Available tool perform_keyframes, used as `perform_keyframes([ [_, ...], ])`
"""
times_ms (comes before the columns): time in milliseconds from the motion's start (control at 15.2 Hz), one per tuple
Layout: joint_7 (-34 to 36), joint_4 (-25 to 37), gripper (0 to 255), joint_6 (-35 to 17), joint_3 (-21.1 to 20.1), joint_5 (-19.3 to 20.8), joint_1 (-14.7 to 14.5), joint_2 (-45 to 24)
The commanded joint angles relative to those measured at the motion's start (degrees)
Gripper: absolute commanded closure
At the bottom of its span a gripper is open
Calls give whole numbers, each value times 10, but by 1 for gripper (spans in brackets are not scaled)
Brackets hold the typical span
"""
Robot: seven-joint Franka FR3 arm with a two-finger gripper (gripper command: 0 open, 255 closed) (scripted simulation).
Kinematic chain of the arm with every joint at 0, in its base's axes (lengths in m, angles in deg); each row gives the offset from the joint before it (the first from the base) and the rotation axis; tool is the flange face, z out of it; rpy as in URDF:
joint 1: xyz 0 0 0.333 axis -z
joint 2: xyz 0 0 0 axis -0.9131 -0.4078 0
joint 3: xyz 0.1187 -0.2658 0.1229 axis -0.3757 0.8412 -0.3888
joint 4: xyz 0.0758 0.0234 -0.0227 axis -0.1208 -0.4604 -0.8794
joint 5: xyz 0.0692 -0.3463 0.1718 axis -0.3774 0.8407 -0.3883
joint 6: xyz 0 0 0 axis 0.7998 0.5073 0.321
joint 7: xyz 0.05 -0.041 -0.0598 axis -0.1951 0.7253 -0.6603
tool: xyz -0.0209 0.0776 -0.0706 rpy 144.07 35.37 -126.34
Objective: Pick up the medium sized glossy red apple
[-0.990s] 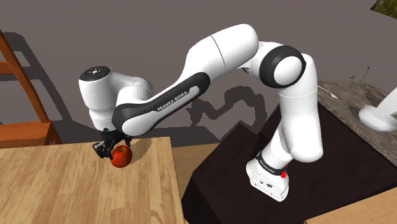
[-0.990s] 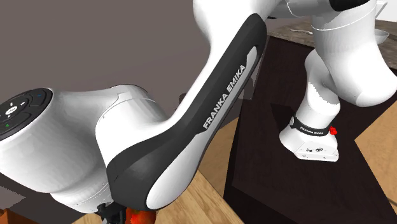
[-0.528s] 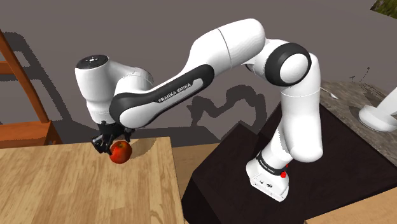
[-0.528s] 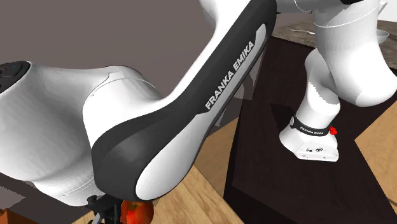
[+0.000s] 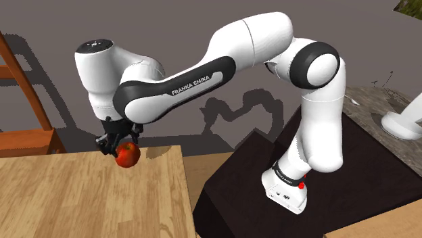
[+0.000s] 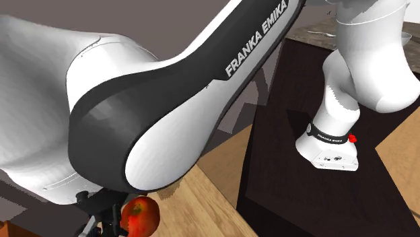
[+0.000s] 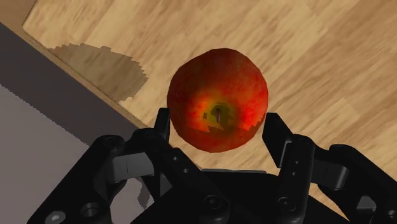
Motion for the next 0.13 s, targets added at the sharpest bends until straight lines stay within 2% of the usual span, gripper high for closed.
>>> perform_keyframes([
  [0, -1, 8, 255, 9, -1, -1, -1, 1],
  [66, -1, 8, 255, 9, -1, -1, -1, 1],
])
